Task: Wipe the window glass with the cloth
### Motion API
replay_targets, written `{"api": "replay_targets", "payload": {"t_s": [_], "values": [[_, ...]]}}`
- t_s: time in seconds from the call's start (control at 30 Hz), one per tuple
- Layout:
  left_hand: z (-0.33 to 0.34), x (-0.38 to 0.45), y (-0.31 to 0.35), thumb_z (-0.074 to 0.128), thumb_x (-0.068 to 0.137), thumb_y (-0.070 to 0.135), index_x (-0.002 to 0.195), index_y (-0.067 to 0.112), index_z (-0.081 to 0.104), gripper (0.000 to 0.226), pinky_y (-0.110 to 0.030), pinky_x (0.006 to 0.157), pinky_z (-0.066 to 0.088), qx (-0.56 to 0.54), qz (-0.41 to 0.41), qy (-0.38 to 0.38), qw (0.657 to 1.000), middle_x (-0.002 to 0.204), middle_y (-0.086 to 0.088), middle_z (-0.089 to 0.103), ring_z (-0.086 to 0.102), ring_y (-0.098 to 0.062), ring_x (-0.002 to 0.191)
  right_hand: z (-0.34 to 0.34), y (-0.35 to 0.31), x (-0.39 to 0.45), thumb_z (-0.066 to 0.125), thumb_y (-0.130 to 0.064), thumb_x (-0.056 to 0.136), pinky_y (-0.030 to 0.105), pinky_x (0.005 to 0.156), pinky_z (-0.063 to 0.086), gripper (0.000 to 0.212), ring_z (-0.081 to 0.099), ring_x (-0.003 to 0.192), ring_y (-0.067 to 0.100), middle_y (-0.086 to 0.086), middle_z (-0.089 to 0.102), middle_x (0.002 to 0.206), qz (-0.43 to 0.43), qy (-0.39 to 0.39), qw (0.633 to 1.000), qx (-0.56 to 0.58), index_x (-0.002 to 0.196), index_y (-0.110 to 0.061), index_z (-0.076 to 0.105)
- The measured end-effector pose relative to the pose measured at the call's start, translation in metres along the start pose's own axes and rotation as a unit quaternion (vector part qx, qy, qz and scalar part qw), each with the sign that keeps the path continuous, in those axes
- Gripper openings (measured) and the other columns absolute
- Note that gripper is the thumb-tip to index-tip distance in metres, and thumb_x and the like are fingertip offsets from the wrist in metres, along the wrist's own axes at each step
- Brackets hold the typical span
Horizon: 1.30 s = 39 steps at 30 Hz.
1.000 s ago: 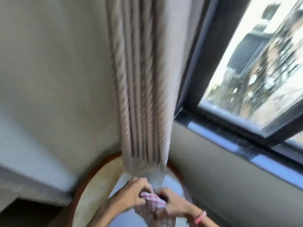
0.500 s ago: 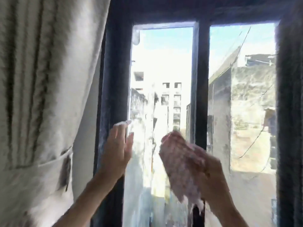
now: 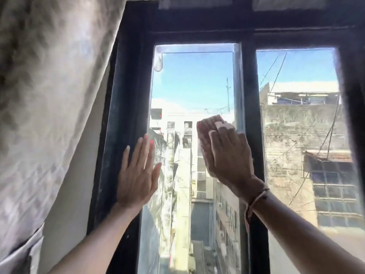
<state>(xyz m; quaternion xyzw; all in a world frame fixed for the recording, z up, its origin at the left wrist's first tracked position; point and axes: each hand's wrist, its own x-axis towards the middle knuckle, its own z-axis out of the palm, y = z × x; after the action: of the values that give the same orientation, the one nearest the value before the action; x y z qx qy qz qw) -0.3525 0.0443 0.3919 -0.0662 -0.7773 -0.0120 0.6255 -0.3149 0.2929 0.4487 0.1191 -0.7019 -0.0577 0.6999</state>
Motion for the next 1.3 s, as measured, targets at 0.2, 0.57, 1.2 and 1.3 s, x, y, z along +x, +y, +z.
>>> {"api": "replay_targets", "payload": {"t_s": [0.2,0.57,1.2,1.3], "values": [[-0.001,-0.005,-0.004,0.005,0.107,0.046,0.163,0.017,0.018,0.065,-0.06,0.132,0.024,-0.025,0.01,0.022,0.999,0.175,-0.012,0.019,0.02,-0.028,0.163,0.022,-0.018,0.018,0.038,-0.022,0.119,0.054,0.139,0.031,0.051,0.026,0.17,0.027,0.01,0.034,0.179,-0.053,0.017,0.998,0.027,0.169,-0.014,0.036],[0.008,-0.019,-0.013,0.017,0.107,0.039,0.165,0.016,0.022,0.063,-0.063,0.132,0.021,-0.003,0.037,0.021,0.999,0.175,-0.014,0.019,0.02,-0.03,0.163,0.032,-0.056,-0.095,0.044,-0.02,0.111,0.052,0.141,0.029,0.058,0.027,0.17,0.024,0.007,0.041,0.177,-0.183,-0.046,0.981,0.055,0.168,-0.02,0.039],[0.015,-0.017,-0.013,0.014,0.108,0.042,0.166,0.019,0.023,0.062,-0.058,0.133,0.022,-0.015,0.018,0.06,0.998,0.176,-0.012,0.02,0.018,-0.027,0.164,0.018,-0.026,0.056,0.014,-0.029,0.114,0.049,0.138,0.028,0.06,0.032,0.166,0.026,0.009,0.042,0.174,0.024,0.008,0.999,-0.02,0.169,-0.017,0.034],[0.015,-0.017,-0.016,0.017,0.109,0.038,0.165,0.015,0.026,0.061,-0.056,0.132,0.025,-0.018,0.002,0.066,0.998,0.175,-0.012,0.022,0.021,-0.027,0.164,0.037,-0.077,0.032,0.019,-0.024,0.113,0.052,0.142,0.02,0.06,0.018,0.172,0.028,0.01,0.032,0.18,-0.05,0.003,0.999,0.01,0.171,-0.018,0.031]]}}
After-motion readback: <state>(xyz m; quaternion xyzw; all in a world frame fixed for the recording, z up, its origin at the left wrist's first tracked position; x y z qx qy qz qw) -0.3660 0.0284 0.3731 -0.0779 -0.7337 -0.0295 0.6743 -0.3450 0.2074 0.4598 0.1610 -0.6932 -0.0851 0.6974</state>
